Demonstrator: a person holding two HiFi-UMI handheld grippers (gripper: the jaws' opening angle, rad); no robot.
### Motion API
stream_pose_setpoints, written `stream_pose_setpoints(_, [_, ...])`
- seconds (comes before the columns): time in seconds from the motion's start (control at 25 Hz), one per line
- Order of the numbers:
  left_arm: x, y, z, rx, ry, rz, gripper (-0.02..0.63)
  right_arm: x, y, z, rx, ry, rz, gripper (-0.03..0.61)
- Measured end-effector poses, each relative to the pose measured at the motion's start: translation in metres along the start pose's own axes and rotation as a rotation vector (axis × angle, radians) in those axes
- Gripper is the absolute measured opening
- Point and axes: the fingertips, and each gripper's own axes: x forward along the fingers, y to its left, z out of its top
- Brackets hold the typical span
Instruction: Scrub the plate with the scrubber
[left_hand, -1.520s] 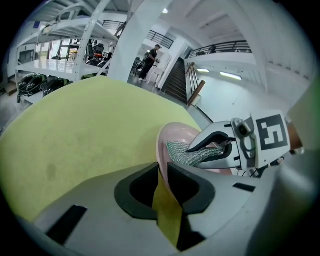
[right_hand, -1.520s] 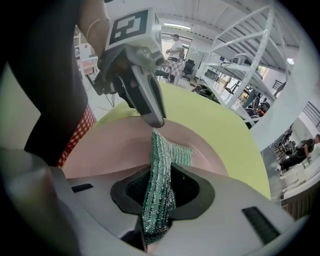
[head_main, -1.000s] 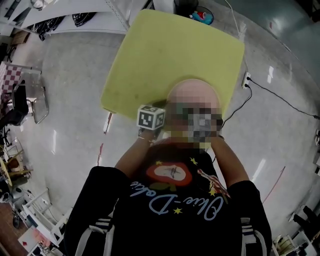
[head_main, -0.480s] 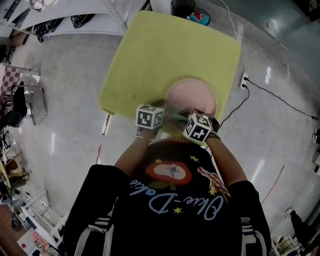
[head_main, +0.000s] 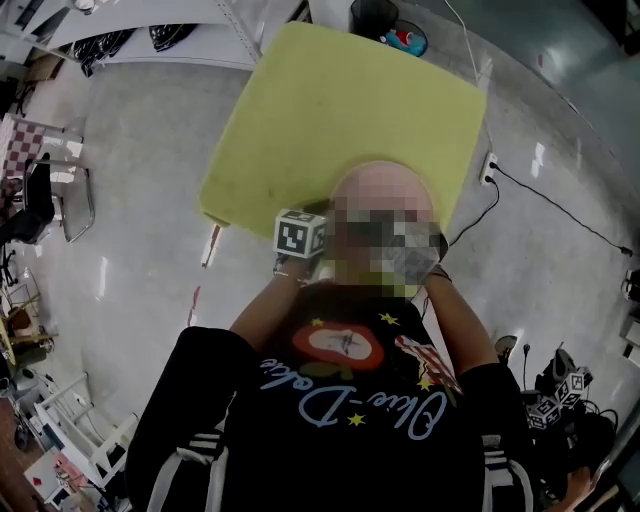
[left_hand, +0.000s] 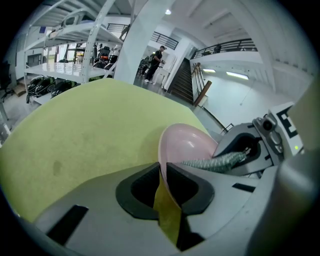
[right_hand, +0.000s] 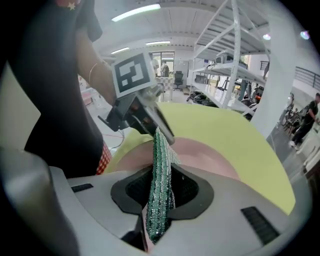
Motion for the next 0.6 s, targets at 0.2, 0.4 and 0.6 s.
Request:
stream_pose_setpoints(0.2, [-0.002,0.006,0.002,-0.015,-0.003,0.016,0.037,-0.003,-0.052,-0.005,-0.039,0.024,-0.14,0.064])
stream_pose_setpoints(0.4, [0.0,0.004,0.004,-0.024,-0.002,0.019,0.036,0.001,-0.079,-0.021,-0.094,0.095,-0.189,0.063])
stream_pose_setpoints(0.6, [-0.001,0.01,0.003,-0.02,0.0,0.025,0.035,0.014,-0.073,-0.027,-0.13,0.109,-0.136,0.064])
